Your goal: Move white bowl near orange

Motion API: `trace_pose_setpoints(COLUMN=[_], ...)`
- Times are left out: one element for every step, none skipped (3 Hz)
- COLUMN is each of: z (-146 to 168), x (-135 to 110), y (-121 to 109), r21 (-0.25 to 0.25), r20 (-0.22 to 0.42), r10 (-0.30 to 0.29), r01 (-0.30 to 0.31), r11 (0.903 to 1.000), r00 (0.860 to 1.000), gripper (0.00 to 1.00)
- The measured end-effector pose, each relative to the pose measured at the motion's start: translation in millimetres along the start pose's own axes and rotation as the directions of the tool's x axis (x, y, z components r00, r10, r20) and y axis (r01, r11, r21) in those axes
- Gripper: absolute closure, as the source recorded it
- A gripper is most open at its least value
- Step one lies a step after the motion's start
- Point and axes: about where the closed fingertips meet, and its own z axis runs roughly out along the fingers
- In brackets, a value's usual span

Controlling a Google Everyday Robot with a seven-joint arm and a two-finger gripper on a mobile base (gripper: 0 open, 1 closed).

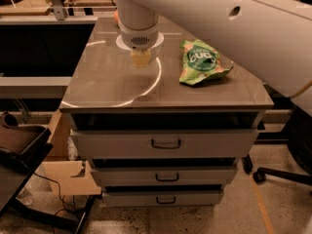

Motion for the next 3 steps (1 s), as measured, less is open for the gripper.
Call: trace_pose_setpoints(z=[-1.1,8.6,26.6], x=[1.8,-7.5,-5.8], y=[-46.0,-101.5,-149.8], r21=[0.050,0.107,0.165], r20=[-0.042,-0.081,-0.093], r10=[-0.029,-0.070,-0.055], r01=[0.031,0.078,0.070], r11=[0.9983,0.9912,0.9838], r00=[0.999,0.994,0.994], gripper=[1.00,1.00,1.00])
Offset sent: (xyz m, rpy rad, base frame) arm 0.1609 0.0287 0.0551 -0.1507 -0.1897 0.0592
